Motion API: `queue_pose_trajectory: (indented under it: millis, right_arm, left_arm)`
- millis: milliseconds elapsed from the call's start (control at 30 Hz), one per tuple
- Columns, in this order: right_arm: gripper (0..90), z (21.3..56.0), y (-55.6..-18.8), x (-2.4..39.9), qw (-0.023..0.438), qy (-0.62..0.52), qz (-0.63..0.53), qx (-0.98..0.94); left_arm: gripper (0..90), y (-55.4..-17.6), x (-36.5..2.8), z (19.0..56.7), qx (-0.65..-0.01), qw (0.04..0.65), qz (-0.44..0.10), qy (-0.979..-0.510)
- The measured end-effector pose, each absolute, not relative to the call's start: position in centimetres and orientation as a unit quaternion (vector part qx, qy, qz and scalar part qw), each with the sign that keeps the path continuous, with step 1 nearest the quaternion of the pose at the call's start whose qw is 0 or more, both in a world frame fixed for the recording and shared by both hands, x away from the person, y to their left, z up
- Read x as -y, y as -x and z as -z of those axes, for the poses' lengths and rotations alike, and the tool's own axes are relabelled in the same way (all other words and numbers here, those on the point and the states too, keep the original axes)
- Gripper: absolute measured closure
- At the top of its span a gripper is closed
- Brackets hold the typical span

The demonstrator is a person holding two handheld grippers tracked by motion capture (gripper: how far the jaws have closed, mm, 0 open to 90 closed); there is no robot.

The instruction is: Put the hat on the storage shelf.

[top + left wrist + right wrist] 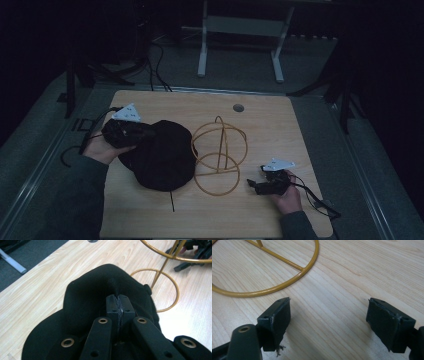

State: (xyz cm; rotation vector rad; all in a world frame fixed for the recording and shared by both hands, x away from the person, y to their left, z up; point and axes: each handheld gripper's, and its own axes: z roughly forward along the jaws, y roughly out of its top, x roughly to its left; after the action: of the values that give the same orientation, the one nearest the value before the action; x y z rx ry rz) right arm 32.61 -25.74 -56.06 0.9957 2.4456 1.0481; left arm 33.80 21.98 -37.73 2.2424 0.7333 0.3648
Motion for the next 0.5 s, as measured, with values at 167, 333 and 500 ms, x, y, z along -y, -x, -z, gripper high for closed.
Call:
queue_pose_trajectory:
  millis: [167,333,500]
  right_arm:
    - [19.3,56.1,-32.6,25.7,0.149,-0.347,-0.365,-0.851]
    - [19.3,56.1,-32.6,25.7,0.149,-0.347,-0.365,-0.851]
    - [19.3,56.1,-32.6,25.7,0.149,-0.347,-0.365,-0.851]
  left_arm:
    - [88.8,-34.0,-22.2,37.3,-0.296,0.374,-0.14,-0.868]
    - [88.9,-34.2,-22.5,36.8,-0.306,0.385,-0.139,-0.86]
    - [88.9,-34.3,-22.6,36.5,-0.312,0.397,-0.138,-0.852]
